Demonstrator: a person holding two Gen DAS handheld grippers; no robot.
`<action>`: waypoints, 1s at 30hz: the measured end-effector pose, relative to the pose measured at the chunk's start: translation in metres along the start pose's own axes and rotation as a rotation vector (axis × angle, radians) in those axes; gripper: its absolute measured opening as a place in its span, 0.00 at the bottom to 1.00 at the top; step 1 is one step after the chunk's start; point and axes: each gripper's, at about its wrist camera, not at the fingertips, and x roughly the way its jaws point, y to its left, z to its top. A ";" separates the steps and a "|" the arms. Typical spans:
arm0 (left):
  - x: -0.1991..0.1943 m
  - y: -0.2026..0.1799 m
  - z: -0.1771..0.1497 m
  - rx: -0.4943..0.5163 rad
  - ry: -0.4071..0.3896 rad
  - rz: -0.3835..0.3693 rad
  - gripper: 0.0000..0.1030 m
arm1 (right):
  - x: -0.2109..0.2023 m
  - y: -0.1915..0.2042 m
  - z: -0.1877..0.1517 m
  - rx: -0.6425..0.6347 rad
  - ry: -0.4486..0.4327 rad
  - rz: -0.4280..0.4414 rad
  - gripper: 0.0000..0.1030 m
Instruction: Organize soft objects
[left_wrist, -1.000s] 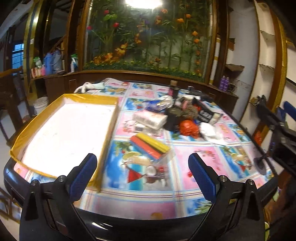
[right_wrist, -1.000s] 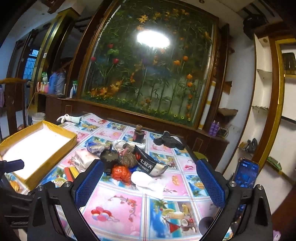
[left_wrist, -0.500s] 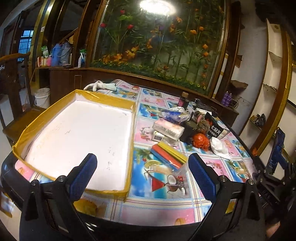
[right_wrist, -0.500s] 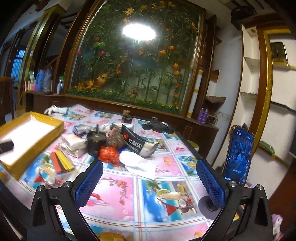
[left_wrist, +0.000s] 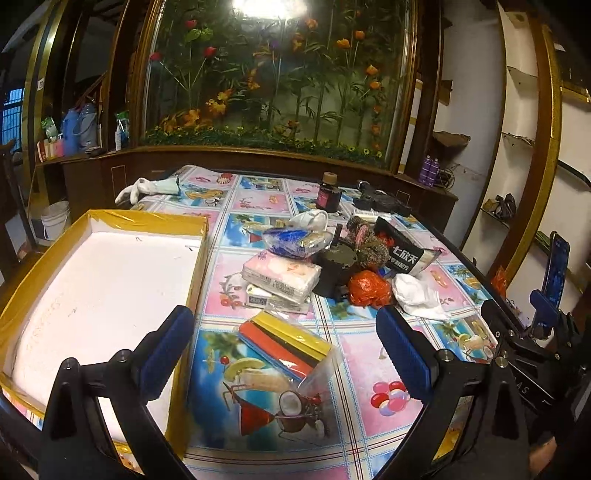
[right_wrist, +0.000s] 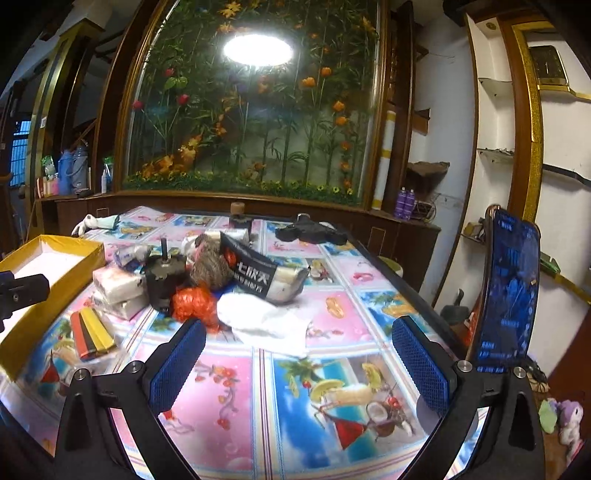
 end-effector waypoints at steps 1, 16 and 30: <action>-0.003 0.000 0.003 0.005 -0.015 0.006 0.97 | 0.002 -0.002 0.003 0.016 0.001 0.009 0.99; -0.067 0.036 0.053 -0.091 -0.108 -0.009 0.97 | -0.023 -0.021 0.051 0.086 -0.080 0.024 0.99; -0.229 0.111 0.181 -0.271 -0.220 -0.149 0.97 | -0.166 -0.074 0.179 -0.011 -0.321 0.081 1.00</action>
